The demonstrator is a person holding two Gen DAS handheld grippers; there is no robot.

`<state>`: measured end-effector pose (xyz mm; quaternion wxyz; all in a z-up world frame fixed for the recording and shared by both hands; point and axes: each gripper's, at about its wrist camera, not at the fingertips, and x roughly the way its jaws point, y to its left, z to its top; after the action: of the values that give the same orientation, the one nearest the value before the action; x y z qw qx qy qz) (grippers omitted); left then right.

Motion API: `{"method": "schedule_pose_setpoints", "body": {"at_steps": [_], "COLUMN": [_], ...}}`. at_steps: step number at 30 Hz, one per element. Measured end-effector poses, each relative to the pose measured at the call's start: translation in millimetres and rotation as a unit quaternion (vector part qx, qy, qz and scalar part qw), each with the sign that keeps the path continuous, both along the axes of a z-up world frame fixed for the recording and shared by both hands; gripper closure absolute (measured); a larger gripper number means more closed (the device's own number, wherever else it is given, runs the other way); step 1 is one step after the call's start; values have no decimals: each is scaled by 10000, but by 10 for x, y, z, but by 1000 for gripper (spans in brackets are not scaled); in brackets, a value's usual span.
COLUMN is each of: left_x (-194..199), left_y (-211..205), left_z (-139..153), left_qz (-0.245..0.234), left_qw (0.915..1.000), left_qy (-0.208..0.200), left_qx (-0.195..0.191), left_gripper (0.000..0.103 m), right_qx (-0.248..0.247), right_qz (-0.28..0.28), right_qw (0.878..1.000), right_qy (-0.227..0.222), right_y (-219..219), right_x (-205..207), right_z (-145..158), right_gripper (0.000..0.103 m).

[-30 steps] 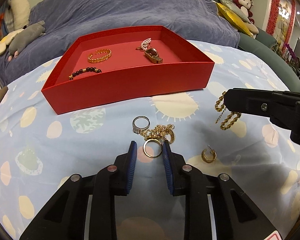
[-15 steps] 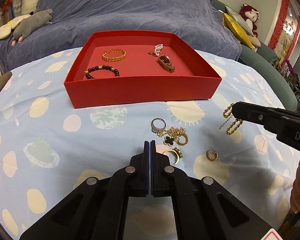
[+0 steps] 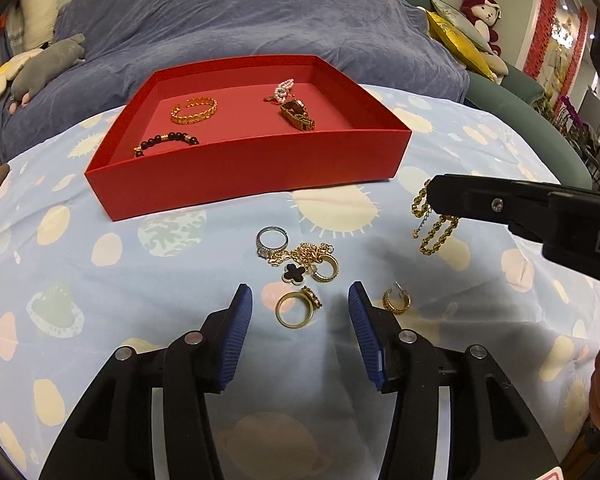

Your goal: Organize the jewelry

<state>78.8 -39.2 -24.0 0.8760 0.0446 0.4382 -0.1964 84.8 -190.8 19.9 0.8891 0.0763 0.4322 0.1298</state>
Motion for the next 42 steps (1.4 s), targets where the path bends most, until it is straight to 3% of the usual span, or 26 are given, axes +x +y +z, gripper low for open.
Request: {"method": "schedule_pose_setpoints", "body": {"at_steps": [4,13,25,34,42], "left_x": [18,15,150,616,1179], "left_y": [-21,88,581,720,511], "left_z": [-42,50,596,1063,1005], "left_qz": [11,56,643,883,894], "left_qw": [9999,9999,9957,9917,9922], "left_qy": [-113,-97,-348,-752,-709], "left_qx": [123,-19,-564,-555,-509], "left_gripper": [82,82,82,82,82], "right_qx": [-17,9,271,324,272], "right_qz": [42,-9,-39,-3,79], "right_qw": [10000,10000,9991,9972,9987], "right_qy": [7,-23,-327,-673,-425], "right_y": [11,5,-55,16,165], "right_x": [0,1,97,531,944], "right_z": [1,24,313,648,422], "right_gripper": [99,99,99,99,99]}}
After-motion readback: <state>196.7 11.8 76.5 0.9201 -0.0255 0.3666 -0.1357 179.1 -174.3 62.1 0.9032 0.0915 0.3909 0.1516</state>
